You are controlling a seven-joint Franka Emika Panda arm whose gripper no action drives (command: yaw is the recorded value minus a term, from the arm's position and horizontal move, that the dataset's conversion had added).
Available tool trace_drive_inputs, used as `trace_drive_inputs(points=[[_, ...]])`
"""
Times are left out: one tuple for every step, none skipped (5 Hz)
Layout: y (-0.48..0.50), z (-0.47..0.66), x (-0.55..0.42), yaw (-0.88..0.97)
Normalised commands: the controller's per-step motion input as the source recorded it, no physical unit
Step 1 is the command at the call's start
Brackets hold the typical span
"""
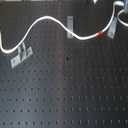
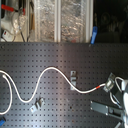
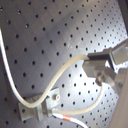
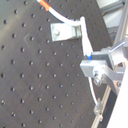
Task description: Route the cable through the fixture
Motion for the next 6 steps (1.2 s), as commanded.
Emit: trace_drive_inputs(points=[[-0.432, -0.31, -0.315, 0.09], [-0.470, -0.28, -0.276, 0.10], [-0.448, -0.14, -0.265, 0.13], [-0.567, -0.08, -0.319, 0.20], [-0.487, -0.02, -0.340, 0.30], [-0.274, 0.01, -0.291, 0.61]])
